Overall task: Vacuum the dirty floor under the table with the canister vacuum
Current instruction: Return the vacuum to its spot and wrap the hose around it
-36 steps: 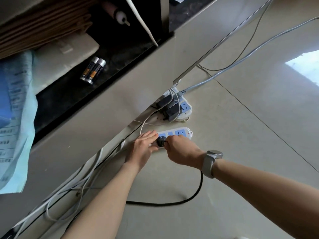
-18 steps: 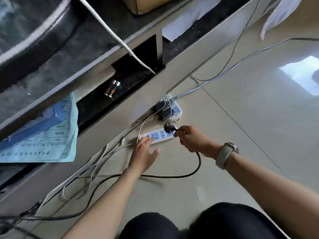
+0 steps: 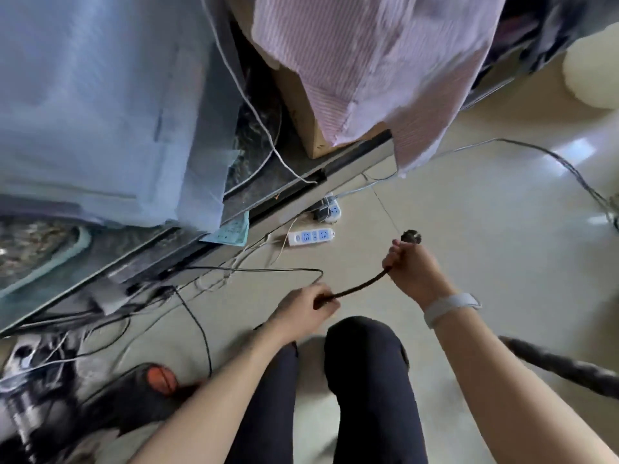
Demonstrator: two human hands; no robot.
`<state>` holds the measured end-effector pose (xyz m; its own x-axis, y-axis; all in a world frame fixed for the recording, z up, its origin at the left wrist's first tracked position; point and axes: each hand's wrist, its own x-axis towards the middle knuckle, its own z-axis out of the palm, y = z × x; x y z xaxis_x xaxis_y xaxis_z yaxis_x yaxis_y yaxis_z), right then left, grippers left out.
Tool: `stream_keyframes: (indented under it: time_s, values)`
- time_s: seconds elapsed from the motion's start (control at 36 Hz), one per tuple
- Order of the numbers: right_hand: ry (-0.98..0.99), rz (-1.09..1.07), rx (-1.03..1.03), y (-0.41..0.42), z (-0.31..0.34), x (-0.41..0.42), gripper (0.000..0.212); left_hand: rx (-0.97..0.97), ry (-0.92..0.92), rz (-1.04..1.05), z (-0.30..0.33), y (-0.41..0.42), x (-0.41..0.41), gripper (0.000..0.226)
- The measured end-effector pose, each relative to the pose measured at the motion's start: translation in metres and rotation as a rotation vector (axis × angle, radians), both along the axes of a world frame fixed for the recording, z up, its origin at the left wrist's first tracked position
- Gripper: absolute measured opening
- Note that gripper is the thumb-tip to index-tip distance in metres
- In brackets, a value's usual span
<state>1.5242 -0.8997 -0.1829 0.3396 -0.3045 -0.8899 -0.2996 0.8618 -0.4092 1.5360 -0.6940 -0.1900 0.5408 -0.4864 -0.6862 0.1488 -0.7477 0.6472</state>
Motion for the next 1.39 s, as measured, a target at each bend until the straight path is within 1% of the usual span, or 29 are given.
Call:
stream_keyframes:
  time_s: [0.06, 0.14, 0.22, 0.28, 0.36, 0.42, 0.47, 0.56, 0.61, 0.64, 0.67, 0.69, 0.72, 0.78, 0.81, 0.83, 0.86, 0.89, 0.92, 0.94, 1.0, 1.06, 1.08, 1.14, 1.17, 1.22, 1.31, 1.36, 1.39]
  values:
    - [0.098, 0.213, -0.098, 0.013, 0.03, -0.014, 0.033, 0.042, -0.071, 0.09, 0.032, 0.024, -0.01, 0.015]
    - [0.268, 0.665, -0.258, 0.037, 0.057, -0.03, 0.027, 0.018, -0.139, 0.23, 0.079, 0.058, -0.029, 0.014]
    - [0.322, 1.067, -0.385, 0.068, 0.079, -0.037, 0.022, 0.001, -0.181, 0.404, 0.117, 0.086, -0.05, 0.012]
    - [0.281, 1.216, -0.448, 0.088, 0.089, -0.038, 0.019, -0.013, -0.216, 0.504, 0.133, 0.099, -0.062, 0.013]
    - [0.118, 1.398, -0.508, 0.117, 0.099, -0.039, 0.031, -0.016, -0.291, 0.631, 0.15, 0.123, -0.082, 0.012]
    - [0.01, 1.583, -0.492, 0.14, 0.107, -0.04, 0.036, 0.016, -0.334, 0.727, 0.159, 0.146, -0.101, 0.015]
    - [-0.046, 1.745, -0.44, 0.163, 0.117, -0.04, 0.037, 0.038, -0.387, 0.824, 0.168, 0.167, -0.122, 0.018]
    - [-0.09, 1.937, -0.371, 0.204, 0.135, -0.044, 0.033, 0.086, -0.491, 0.998, 0.178, 0.195, -0.156, 0.009]
    - [-0.099, 1.994, -0.277, 0.232, 0.141, -0.049, 0.026, 0.137, -0.488, 1.143, 0.177, 0.215, -0.177, 0.014]
    - [-0.124, 2.043, -0.293, 0.245, 0.143, -0.052, 0.022, 0.145, -0.467, 1.209, 0.175, 0.223, -0.188, 0.018]
    - [-0.167, 2.113, -0.347, 0.257, 0.141, -0.056, 0.022, 0.143, -0.454, 1.265, 0.174, 0.23, -0.198, 0.019]
    - [-0.211, 2.191, -0.416, 0.268, 0.138, -0.059, 0.026, 0.133, -0.444, 1.315, 0.172, 0.237, -0.208, 0.015]
    - [-0.265, 2.27, -0.485, 0.28, 0.139, -0.063, 0.031, 0.101, -0.445, 1.356, 0.173, 0.242, -0.216, 0.007]
    - [-0.394, 2.386, -0.611, 0.302, 0.141, -0.069, 0.036, 0.009, -0.418, 1.473, 0.171, 0.252, -0.231, 0.012]
    - [-0.438, 2.414, -0.642, 0.312, 0.142, -0.072, 0.035, -0.039, -0.375, 1.548, 0.17, 0.257, -0.238, 0.008]
    - [-0.489, 2.429, -0.678, 0.323, 0.145, -0.075, 0.034, -0.071, -0.32, 1.623, 0.169, 0.263, -0.245, 0.015]
    - [-0.529, 2.443, -0.709, 0.333, 0.149, -0.079, 0.033, -0.106, -0.249, 1.704, 0.167, 0.27, -0.253, 0.027]
    - [-0.551, 2.455, -0.707, 0.343, 0.152, -0.084, 0.032, -0.184, -0.159, 1.802, 0.165, 0.276, -0.261, 0.029]
    - [-0.572, 2.463, -0.677, 0.352, 0.154, -0.089, 0.032, -0.293, -0.088, 1.891, 0.163, 0.282, -0.269, 0.023]
    - [-0.612, 2.479, -0.635, 0.362, 0.155, -0.094, 0.032, -0.412, -0.048, 1.959, 0.164, 0.288, -0.277, 0.018]
    - [-0.652, 2.518, -0.554, 0.381, 0.15, -0.105, 0.03, -0.62, -0.016, 2.082, 0.165, 0.3, -0.291, 0.02]
    - [-0.629, 2.612, -0.495, 0.405, 0.143, -0.117, 0.035, -0.794, -0.016, 2.209, 0.169, 0.317, -0.302, 0.021]
    - [-0.574, 2.648, -0.434, 0.417, 0.139, -0.124, 0.041, -0.89, -0.021, 2.263, 0.171, 0.325, -0.308, 0.02]
    - [-0.462, 2.664, -0.238, 0.442, 0.134, -0.138, 0.051, -1.082, -0.059, 2.343, 0.174, 0.343, -0.319, 0.016]
    - [-0.443, 2.686, -0.16, 0.454, 0.133, -0.146, 0.053, -1.145, -0.094, 2.363, 0.175, 0.351, -0.325, 0.016]
    - [-0.458, 2.751, -0.131, 0.473, 0.131, -0.162, 0.053, -1.186, -0.132, 2.395, 0.176, 0.368, -0.334, 0.017]
    - [-0.405, 2.805, -0.181, 0.492, 0.128, -0.179, 0.054, -1.207, -0.172, 2.46, 0.175, 0.388, -0.346, 0.016]
    - [-0.412, 2.923, -0.168, 0.497, 0.127, -0.183, 0.046, -1.23, -0.209, 2.511, 0.172, 0.398, -0.358, 0.013]
    - [-0.426, 3.002, -0.161, 0.496, 0.125, -0.183, 0.037, -1.234, -0.223, 2.534, 0.17, 0.403, -0.366, 0.013]
